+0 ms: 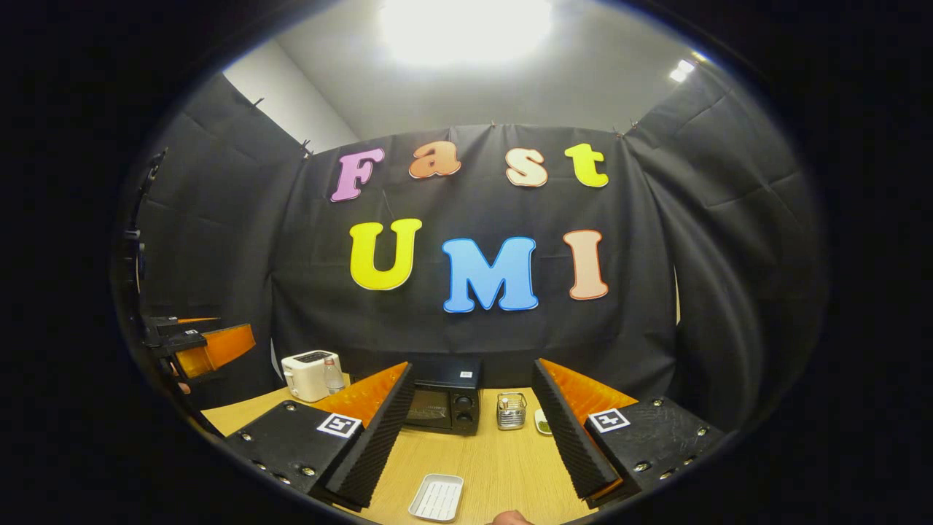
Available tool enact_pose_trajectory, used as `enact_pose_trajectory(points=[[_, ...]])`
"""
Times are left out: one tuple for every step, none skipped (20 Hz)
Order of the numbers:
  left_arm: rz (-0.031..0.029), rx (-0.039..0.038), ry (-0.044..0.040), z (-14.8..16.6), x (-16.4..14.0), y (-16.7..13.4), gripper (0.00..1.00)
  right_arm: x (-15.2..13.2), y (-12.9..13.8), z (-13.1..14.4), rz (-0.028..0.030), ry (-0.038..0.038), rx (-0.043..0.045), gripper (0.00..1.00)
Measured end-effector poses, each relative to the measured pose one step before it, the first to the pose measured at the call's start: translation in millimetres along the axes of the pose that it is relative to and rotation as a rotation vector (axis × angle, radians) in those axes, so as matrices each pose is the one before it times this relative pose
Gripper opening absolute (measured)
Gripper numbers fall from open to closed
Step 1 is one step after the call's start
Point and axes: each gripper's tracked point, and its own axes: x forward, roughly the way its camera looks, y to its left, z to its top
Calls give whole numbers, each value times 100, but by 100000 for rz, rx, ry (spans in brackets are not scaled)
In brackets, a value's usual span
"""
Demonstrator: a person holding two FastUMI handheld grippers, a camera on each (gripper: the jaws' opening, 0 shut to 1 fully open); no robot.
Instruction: Open the electric oven with the left hand, put the food in, and close the electric oven.
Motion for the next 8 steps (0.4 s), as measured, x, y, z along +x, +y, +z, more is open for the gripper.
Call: enact_pose_trajectory(points=[[482,169,-76,-30,-119,236,94,-69,41,-56,-15,388,114,97],[459,221,-30,71,-189,192,93,-64,-73,14,-370,46,-28,98],[247,292,-108,-109,-241,161,93,53,-138,84,-535,-138,26,98],[-20,312,-98,105,-105,-10,92,-122,31,11,-320,-246,268,98],[25,419,-128,67,-159,84,91,-38,-13,129,-324,-294,367,98],[-89,432,-398,72,-10,0,91,-72,-29,-99,-161,149,214,98],[-63,433,40,-12,-149,-25,90,-2,23,-78,-66,141,93,98],[-39,38,-264,68,35,93,90,-93,-51,-105,-29,99,-32,98]])
